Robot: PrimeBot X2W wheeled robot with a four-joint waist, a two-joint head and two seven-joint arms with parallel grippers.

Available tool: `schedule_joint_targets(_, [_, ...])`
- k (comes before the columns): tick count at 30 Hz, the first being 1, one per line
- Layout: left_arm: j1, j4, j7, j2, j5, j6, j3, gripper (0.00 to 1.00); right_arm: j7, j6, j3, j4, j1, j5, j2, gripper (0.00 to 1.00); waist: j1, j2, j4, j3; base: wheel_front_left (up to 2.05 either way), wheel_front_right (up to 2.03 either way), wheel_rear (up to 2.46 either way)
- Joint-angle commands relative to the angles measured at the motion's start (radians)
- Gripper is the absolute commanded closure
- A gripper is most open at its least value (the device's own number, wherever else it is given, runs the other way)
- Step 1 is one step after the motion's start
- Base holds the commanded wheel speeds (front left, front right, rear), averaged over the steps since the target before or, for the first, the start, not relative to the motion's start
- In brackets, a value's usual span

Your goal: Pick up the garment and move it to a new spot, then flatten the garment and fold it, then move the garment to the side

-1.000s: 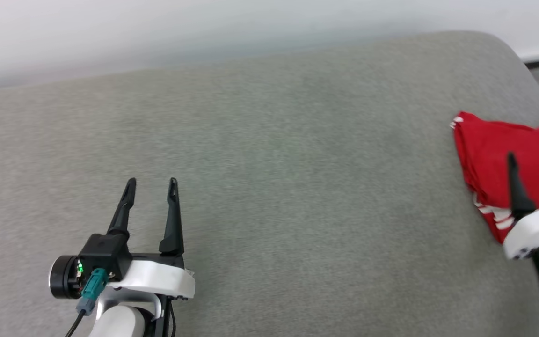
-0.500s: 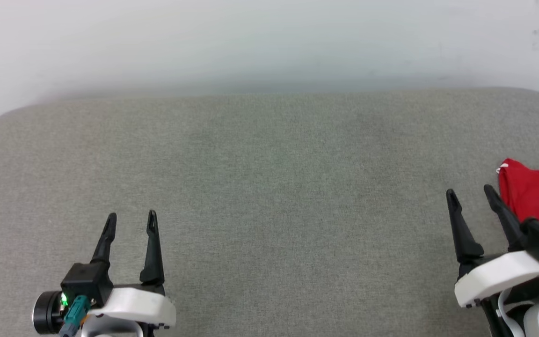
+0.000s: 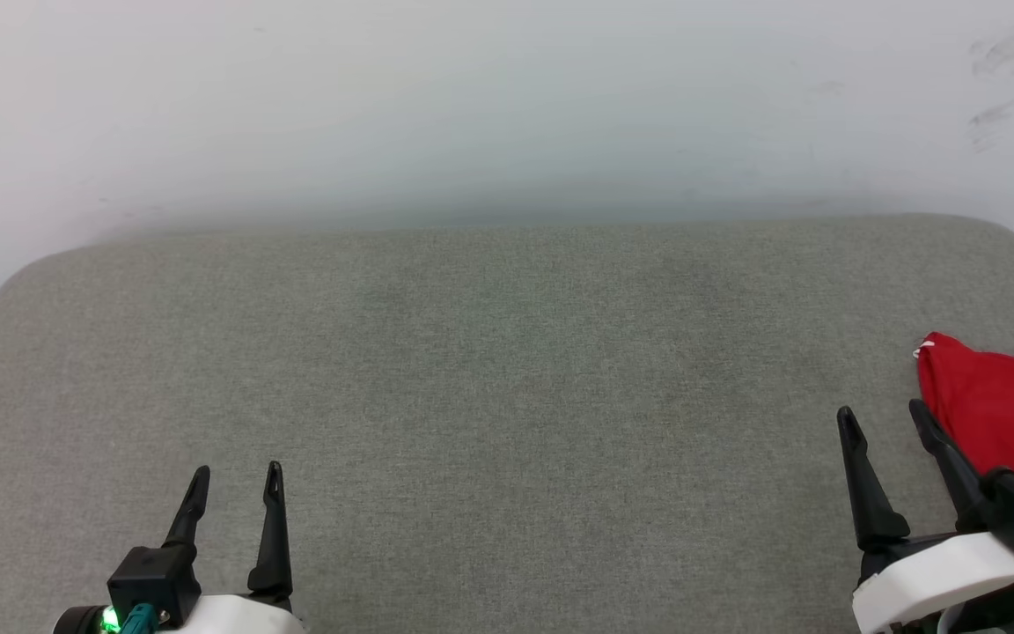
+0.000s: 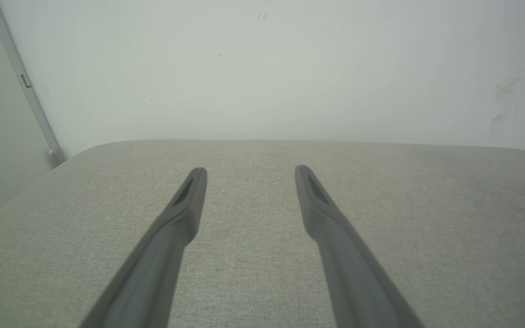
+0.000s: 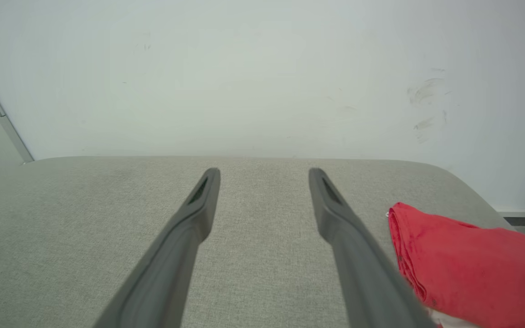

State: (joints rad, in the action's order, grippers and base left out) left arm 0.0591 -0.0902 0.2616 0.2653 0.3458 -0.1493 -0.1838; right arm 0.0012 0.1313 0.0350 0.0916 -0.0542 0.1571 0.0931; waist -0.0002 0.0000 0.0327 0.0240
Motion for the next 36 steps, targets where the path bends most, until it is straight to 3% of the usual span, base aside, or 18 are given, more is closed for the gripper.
schedule_joint_targets(1, [0.015,-0.005,0.004,0.002,-0.004,0.007,0.005,0.00,-0.001,-0.001,0.002,0.009,-0.018,0.002,-0.008,0.00,0.0002,0.0000,-0.002,0.003,0.00,0.00,0.00])
schedule_joint_targets(25, [-0.001,-0.026,0.004,-0.021,-0.023,0.030,0.039,0.00,-0.015,-0.001,-0.007,0.006,-0.015,0.013,-0.022,0.00,0.0002,0.0000,0.007,-0.004,0.00,0.00,0.00])
schedule_joint_targets(26, [0.004,-0.028,-0.001,-0.021,-0.017,0.026,0.035,1.00,-0.011,0.000,-0.008,0.004,-0.009,0.003,-0.018,1.00,0.0002,0.0000,0.007,-0.004,0.00,0.00,0.00])
schedule_joint_targets(29, [0.012,-0.048,-0.007,-0.032,-0.003,0.029,0.032,1.00,-0.009,0.000,-0.010,-0.020,-0.013,0.014,-0.018,1.00,0.0002,0.0000,0.007,-0.004,0.00,0.00,0.00])
schedule_joint_targets(36, [-0.007,-0.059,-0.043,-0.050,0.122,0.053,0.058,1.00,0.002,0.000,-0.003,-0.050,0.004,0.159,-0.020,1.00,0.0002,0.0000,0.005,-0.005,0.00,0.00,0.00])
